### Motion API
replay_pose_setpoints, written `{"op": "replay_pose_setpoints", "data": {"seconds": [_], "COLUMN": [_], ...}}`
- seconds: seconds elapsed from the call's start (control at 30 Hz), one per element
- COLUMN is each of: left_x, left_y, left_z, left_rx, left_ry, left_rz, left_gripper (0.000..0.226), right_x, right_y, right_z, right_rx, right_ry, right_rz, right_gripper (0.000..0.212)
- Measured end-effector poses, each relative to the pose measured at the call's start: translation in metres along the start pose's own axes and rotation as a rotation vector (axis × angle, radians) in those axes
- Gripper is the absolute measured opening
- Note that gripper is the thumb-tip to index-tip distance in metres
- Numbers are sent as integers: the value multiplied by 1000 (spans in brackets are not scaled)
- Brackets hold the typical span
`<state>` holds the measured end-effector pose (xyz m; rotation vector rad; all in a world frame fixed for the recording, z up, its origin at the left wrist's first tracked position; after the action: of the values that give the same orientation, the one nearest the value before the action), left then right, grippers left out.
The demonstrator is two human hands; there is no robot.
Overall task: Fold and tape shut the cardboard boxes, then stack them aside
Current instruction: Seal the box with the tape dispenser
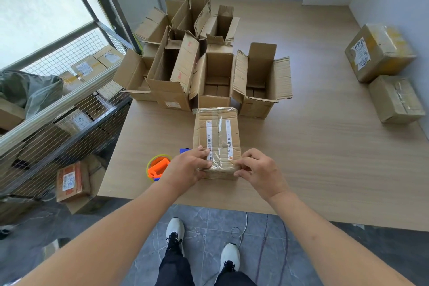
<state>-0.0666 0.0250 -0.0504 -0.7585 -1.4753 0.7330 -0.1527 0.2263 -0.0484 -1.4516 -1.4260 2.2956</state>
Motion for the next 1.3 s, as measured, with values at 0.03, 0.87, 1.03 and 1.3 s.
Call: {"op": "replay_pose_setpoints", "data": {"seconds": [0.03,0.87,1.03,1.3], "left_x": [0,72,63,25], "left_y": [1,33,15,-4], "left_z": [-1,4,7,26], "left_rx": [8,-113,-84,-130], "left_ry": [3,189,138,-129], "left_rz": [-18,80,38,336], "left_gripper": [29,39,47,82], "right_x": [0,-4,-6,2], "right_y": [1,-10,0,1], "right_z": [-1,-36,-51,-42], "right_rx": [-7,90,66,18], "right_ry": [-1,665,672,561], "right_rz": [-7,-140,-195,-112], "right_gripper": [38,58,62,51]}}
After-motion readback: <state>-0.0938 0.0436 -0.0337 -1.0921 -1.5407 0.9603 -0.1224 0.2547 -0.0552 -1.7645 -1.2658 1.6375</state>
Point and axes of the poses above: each hand's wrist, its own z-axis towards the middle knuckle, its own y-axis out of the palm, x = y × z, the point moved 6 cm from there along z, towards the middle knuckle, and after that the axes turned 1 degree about -z, right-handed, at the moved point
